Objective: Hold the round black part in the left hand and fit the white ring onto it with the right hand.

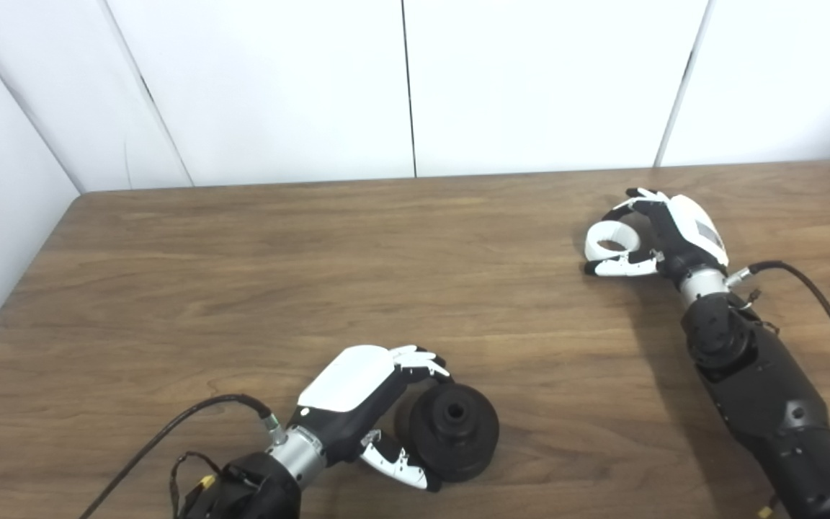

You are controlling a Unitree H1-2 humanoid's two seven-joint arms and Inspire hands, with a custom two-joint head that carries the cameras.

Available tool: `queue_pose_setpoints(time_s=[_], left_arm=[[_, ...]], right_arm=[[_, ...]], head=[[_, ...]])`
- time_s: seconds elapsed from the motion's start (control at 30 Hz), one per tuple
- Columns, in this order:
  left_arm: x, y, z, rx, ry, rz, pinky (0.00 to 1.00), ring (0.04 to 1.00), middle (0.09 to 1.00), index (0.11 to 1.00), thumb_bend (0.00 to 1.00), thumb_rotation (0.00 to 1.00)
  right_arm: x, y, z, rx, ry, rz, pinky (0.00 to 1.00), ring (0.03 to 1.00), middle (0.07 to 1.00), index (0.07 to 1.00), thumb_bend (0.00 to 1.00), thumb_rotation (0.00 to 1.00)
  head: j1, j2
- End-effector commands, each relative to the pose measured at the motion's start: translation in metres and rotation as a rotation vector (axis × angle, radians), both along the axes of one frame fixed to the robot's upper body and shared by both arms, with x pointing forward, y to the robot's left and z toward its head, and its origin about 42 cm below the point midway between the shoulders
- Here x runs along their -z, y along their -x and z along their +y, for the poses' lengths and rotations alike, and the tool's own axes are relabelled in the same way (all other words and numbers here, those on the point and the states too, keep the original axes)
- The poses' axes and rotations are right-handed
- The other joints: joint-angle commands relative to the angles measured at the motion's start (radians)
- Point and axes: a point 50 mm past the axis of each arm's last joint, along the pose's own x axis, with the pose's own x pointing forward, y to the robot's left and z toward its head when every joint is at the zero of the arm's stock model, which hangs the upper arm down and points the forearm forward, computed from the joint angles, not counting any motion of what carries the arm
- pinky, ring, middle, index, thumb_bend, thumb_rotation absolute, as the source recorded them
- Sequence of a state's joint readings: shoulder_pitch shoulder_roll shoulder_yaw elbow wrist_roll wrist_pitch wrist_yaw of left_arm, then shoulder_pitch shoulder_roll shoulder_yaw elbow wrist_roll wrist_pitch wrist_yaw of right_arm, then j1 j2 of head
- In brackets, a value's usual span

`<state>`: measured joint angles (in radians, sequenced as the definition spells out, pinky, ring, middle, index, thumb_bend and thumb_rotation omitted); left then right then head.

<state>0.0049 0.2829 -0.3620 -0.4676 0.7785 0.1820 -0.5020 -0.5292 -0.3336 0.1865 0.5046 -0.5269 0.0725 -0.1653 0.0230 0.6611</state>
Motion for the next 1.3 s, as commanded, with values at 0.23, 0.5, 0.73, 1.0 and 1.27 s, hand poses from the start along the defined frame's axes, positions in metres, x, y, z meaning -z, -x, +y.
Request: queue_pose_setpoints(time_s=[0.23, 0.5, 0.73, 1.0, 1.27], left_arm=[[-0.008, -0.001, 0.001, 0.006, 0.005, -0.035, 0.84, 0.921, 0.871, 0.703, 0.87, 0.22], [-0.01, -0.001, 0.002, 0.009, 0.0, -0.03, 0.84, 0.922, 0.873, 0.706, 0.87, 0.21], [-0.01, -0.001, 0.001, 0.013, 0.003, -0.033, 0.84, 0.921, 0.874, 0.707, 0.87, 0.22], [-0.008, -0.002, 0.001, 0.009, 0.0, -0.034, 0.84, 0.922, 0.871, 0.705, 0.87, 0.21], [-0.007, -0.003, 0.001, 0.009, -0.001, -0.034, 0.84, 0.922, 0.871, 0.704, 0.87, 0.2]], right_arm=[[-0.018, -0.01, -0.005, 0.004, 0.019, -0.054, 0.89, 0.953, 0.891, 0.494, 0.52, 0.14], [-0.017, -0.01, -0.006, 0.009, 0.017, -0.049, 0.89, 0.952, 0.89, 0.494, 0.52, 0.15], [-0.017, -0.008, -0.007, 0.007, 0.013, -0.053, 0.89, 0.951, 0.888, 0.494, 0.52, 0.15], [-0.023, -0.005, -0.008, 0.003, 0.0, -0.07, 0.87, 0.944, 0.883, 0.493, 0.52, 0.15], [-0.034, 0.0, -0.008, -0.008, -0.055, -0.095, 0.86, 0.94, 0.88, 0.493, 0.52, 0.14]], head=[[0.0, 0.002], [-0.001, 0.003], [-0.001, 0.002], [0.0, 0.002], [0.001, 0.001]])
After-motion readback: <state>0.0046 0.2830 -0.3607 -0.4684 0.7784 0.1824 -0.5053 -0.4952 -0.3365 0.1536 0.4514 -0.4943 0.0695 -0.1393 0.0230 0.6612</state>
